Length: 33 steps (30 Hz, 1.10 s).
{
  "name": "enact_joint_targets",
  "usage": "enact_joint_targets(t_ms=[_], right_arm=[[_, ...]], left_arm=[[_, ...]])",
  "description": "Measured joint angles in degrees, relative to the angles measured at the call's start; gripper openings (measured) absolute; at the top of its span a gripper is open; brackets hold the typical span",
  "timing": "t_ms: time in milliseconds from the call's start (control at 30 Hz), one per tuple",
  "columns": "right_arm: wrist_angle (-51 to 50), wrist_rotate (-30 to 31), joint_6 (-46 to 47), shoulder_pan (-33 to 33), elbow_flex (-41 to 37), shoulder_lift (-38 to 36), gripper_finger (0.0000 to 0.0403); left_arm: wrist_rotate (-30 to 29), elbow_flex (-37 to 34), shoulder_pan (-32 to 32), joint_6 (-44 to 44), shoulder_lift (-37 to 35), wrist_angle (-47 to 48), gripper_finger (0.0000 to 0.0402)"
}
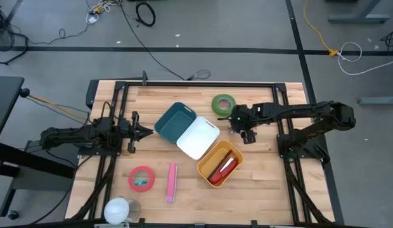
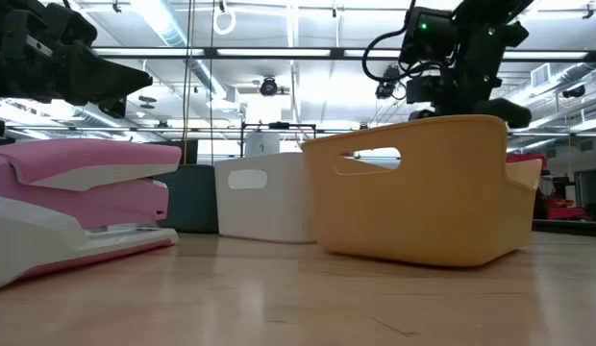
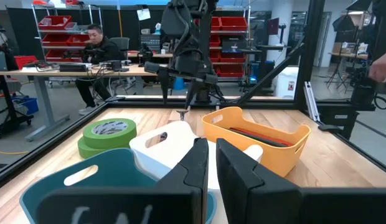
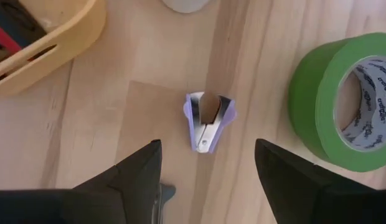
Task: Pick and place Stapler, Stapler remover, tape
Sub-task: Put the purple staple remover into the white bin
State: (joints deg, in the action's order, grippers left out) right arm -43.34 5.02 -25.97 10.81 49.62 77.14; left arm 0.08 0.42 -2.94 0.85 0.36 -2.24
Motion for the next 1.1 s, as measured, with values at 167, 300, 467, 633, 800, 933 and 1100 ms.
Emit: enact_joint_targets(t_ms=[167,300,467,633,800,933,1100], right_arm=[[2.58,0.1,1.86,0.0,-1.11,0.02,0.0256],[3.58,0.11,3.27,0.0,-1.16,0.02,0.0262],[3.68,0.1,3.32,0.28,-1.18,0.88,0.0293],[3.75,-0.05,1.29,1.35,-1.18,3.65,0.0324],[4.64,-1.83,-1.36,3.07,-1.18,6.41,0.034],[5.8,-3.39,-1.51,3.43,-1.18,8.39,0.0343],[8.5,-3.03,-2.37,3.41,-1.18,10.14,0.0343]], left_arm=[[0.0,-0.01,0.01,0.0,0.0,0.0,0.0037],[0.0,-0.01,0.02,0.02,0.0,0.0,0.0037],[0.0,-0.01,0.0,0.02,0.0,0.0,0.0037],[-0.01,-0.01,0.01,0.0,0.0,-0.01,0.0037],[0.0,-0.02,0.01,0.0,-0.02,-0.02,0.0037],[0.0,0.0,0.0,0.01,0.0,-0.01,0.0037],[0.0,0.0,0.0,0.0,-0.01,-0.02,0.0037]])
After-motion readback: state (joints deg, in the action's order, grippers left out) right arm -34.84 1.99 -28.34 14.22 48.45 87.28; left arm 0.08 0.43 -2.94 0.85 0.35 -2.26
